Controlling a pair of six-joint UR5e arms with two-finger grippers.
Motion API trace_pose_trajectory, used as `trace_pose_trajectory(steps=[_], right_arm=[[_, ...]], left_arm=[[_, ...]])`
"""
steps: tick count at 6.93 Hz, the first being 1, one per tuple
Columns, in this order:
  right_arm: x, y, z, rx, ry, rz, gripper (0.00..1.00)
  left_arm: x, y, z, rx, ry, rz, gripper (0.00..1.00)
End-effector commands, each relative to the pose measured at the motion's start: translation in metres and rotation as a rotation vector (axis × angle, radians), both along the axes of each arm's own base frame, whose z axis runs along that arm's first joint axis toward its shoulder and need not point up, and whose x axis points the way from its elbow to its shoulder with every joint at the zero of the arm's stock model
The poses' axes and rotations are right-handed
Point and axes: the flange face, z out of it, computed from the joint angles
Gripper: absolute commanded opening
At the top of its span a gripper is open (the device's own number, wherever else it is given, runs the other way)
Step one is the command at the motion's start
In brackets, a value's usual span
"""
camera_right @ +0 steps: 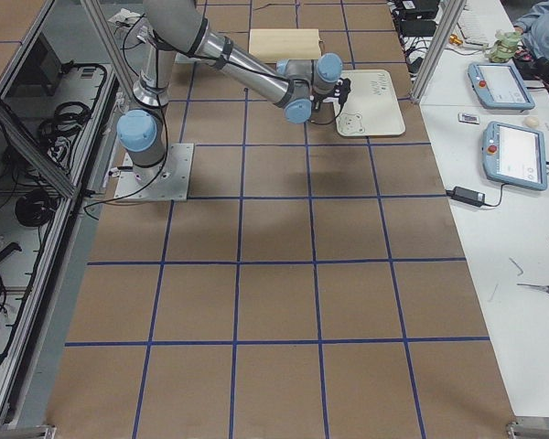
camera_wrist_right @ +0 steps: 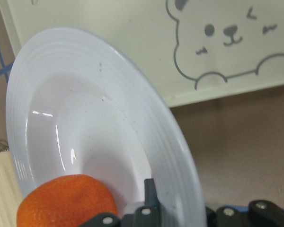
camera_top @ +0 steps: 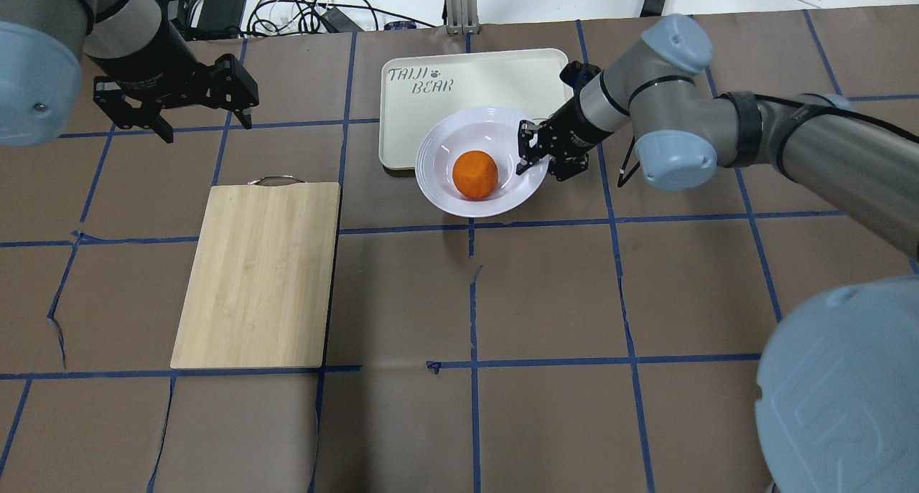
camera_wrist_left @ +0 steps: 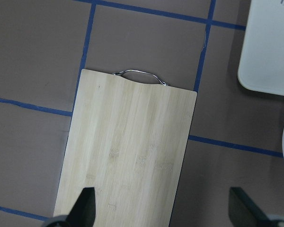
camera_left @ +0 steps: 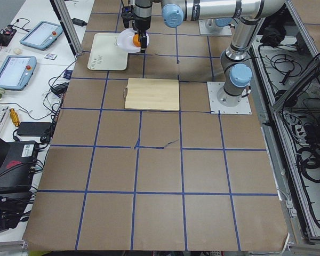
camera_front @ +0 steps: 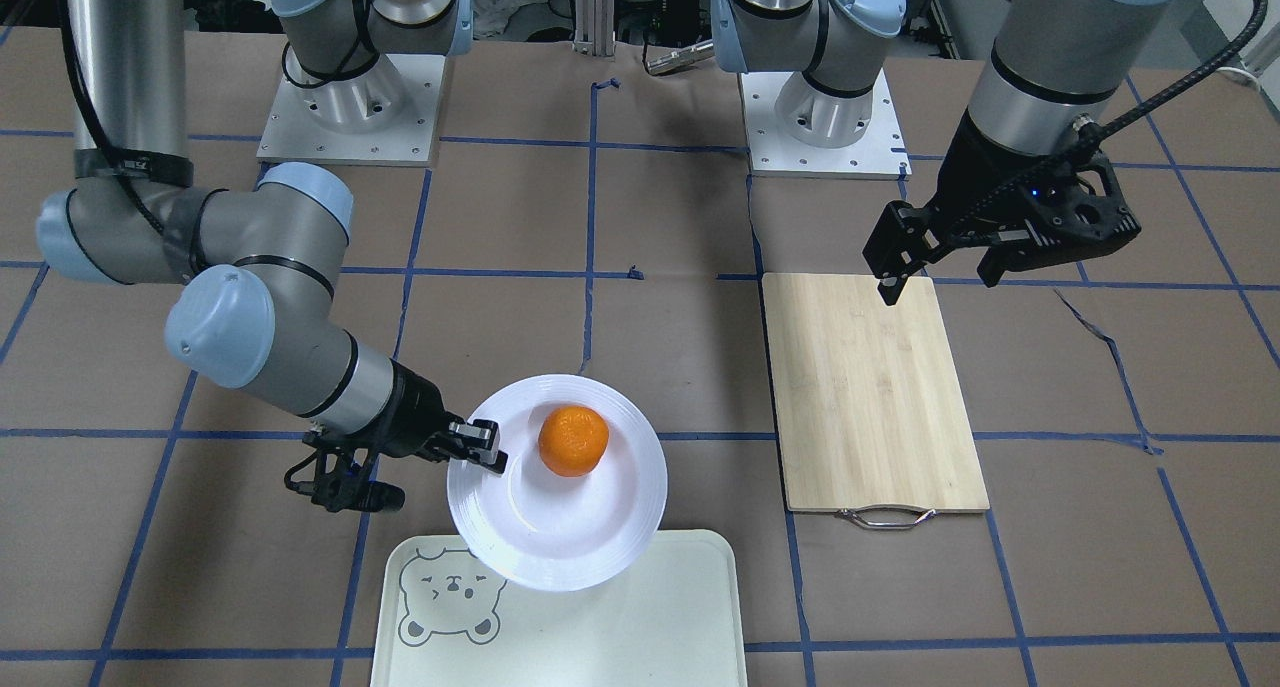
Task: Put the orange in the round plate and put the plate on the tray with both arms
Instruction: 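Grip the white plate rim with the right gripper and lift it, then carry the plate with the orange onto the bear tray with the right gripper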
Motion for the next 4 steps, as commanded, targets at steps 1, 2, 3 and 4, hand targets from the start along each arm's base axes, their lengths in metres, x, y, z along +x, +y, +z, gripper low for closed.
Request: trace_pose_trajectory(steps=[1, 2, 3, 4], right_arm=[[0.001, -0.092, -0.021, -0.033, -0.003, -0.016, 0.05], [0.001, -0.132, -0.044, -0.053, -0.005, -0.015, 0.06], [0.001, -0.149, -0.062, -0.051, -0.006, -0.022, 0.06], [0.001, -0.147, -0.068, -0.037, -0.003, -0.025, 0.10]], left_arm=[[0.000, 0.000, 0.000, 0.000, 0.000, 0.000, 1.00], [0.000, 0.000, 0.000, -0.001, 0.000, 0.000, 1.00], [0.000, -0.001, -0.001, 0.000, 0.002, 0.001, 1.00], [-0.001, -0.001, -0.001, -0.001, 0.008, 0.001, 1.00]])
